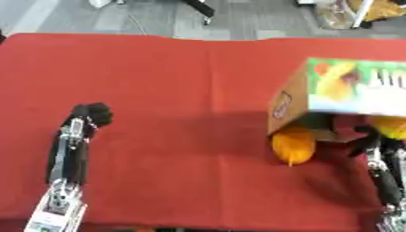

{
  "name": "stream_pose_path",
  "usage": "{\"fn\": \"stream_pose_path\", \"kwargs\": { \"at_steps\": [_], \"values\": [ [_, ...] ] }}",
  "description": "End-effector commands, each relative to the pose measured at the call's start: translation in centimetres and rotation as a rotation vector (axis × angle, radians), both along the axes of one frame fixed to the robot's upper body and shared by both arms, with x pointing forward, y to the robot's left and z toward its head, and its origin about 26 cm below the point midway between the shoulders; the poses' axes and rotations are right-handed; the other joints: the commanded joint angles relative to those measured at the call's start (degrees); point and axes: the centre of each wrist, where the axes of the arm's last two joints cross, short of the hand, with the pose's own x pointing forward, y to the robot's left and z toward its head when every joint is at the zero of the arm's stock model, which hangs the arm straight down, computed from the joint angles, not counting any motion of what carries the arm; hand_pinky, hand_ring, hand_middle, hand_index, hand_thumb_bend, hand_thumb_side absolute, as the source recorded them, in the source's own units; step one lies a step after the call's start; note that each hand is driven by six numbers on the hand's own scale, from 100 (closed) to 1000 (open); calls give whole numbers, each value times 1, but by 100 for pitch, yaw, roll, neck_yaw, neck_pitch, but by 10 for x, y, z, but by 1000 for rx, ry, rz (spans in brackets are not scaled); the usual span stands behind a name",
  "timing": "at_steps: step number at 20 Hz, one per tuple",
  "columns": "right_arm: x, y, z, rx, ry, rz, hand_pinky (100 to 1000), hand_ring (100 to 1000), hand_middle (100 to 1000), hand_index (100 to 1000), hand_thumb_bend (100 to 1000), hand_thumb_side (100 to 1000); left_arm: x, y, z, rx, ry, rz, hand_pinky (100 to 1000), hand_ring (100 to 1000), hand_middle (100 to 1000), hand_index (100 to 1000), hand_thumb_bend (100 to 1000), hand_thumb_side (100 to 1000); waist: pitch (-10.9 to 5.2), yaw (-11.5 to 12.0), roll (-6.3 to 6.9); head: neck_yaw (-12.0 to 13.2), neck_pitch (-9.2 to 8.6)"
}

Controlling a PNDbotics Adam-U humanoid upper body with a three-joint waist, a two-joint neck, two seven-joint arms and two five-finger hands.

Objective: Pick up the objects with one hand, pass them to the other hand, and then place them into the box on the other side of the table.

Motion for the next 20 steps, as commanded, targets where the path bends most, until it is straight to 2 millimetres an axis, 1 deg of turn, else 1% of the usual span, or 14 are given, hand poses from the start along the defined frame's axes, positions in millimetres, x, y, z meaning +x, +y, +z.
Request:
{"fn": "stream_pose_path", "kwargs": {
  "at_steps": [1,6,13,16,20],
  "values": [
    [-4,3,27,-14,-43,30,381,516,613,907,100,667,1,-1,6,6,-29,12,737,677,632,716,145,881,-113,-11,72,-54,-23],
    [-9,4,48,-15,-25,39,383,518,615,908,100,667,1,-1,8,5,-40,17,738,677,631,717,146,881,-121,-6,68,-170,-82],
    [-14,8,69,-14,9,28,385,519,617,908,100,669,0,-2,9,3,-42,13,742,676,631,717,146,880,-143,-6,77,-190,-49],
    [-15,8,73,-17,13,26,386,520,619,909,100,668,0,-2,8,4,-42,11,743,676,631,717,143,881,-142,-19,81,-182,-41],
    [-15,8,73,-16,17,22,387,520,620,911,100,670,0,-3,7,4,-39,8,745,676,631,718,143,881,-150,-18,83,-196,-38]
  ]
}}
